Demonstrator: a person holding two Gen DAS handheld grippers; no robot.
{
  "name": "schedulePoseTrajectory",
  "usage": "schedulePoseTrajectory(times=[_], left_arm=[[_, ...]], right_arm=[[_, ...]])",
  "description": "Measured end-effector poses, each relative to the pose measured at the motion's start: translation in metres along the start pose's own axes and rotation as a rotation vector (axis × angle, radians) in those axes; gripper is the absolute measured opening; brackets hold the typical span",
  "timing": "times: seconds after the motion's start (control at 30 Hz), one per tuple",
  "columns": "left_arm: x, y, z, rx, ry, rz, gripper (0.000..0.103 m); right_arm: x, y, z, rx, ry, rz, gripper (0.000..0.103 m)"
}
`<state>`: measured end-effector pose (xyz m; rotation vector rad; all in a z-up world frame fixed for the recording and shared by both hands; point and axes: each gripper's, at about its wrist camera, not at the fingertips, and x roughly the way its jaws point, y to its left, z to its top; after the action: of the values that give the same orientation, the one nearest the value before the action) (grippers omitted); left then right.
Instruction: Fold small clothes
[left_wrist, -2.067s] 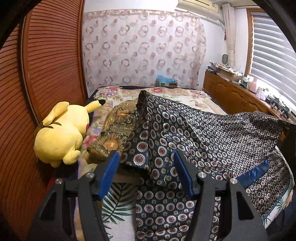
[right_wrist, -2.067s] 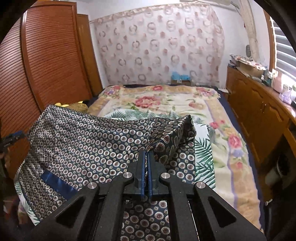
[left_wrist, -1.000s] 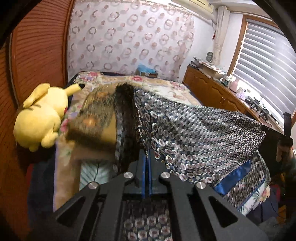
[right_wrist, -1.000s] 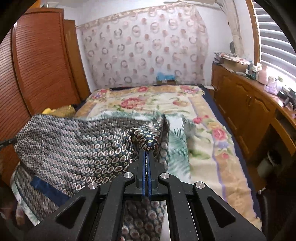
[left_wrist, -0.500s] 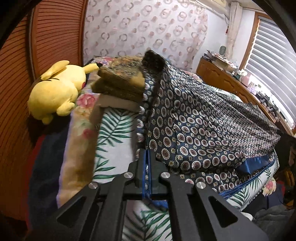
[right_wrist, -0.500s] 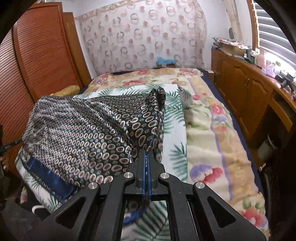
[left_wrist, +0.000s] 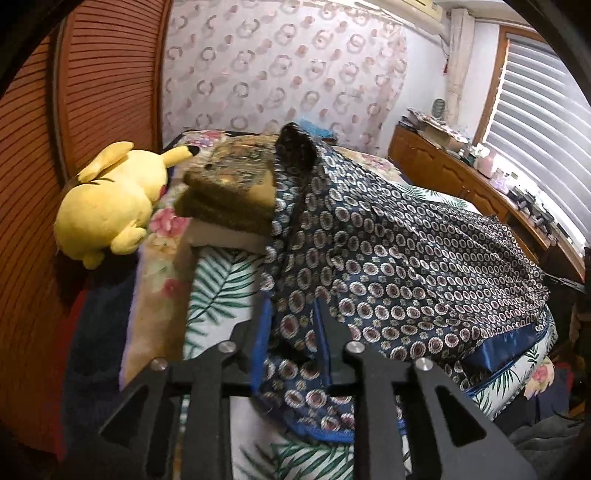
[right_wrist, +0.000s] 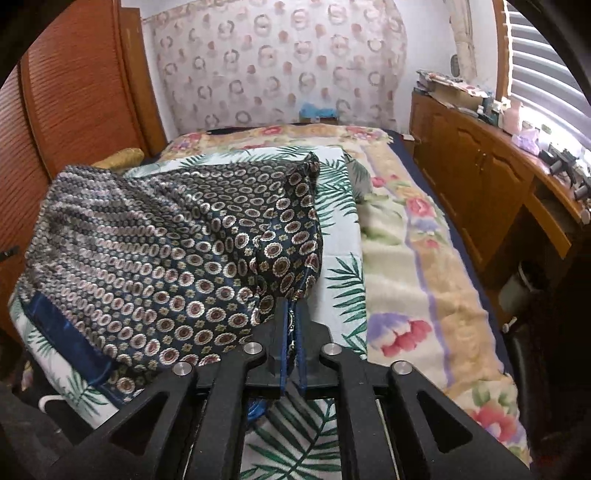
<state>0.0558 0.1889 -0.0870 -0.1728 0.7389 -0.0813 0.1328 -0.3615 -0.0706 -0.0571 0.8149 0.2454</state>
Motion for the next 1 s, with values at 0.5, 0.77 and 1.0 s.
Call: schedulePoseTrajectory(times=[0.5,0.77,1.0], left_arm=[[0.046,-0.01,0.005,0.054,0.054,0.057,0.013],[0.014,-0.017,-0.003,0.04,0.02,0.052,0.0],[0.003,-0.01,-0.009,0.027,0.032,0.062,0.0]], right_arm=[[0.011,0.042,0.007,-0.084,-0.066,-0.016,0.043],[0.04,0.076,0.004,-0.108,-0.023,0.104,0.051],[0.057,0.094,0.002,-0.156,0.014,0.088,0.052]])
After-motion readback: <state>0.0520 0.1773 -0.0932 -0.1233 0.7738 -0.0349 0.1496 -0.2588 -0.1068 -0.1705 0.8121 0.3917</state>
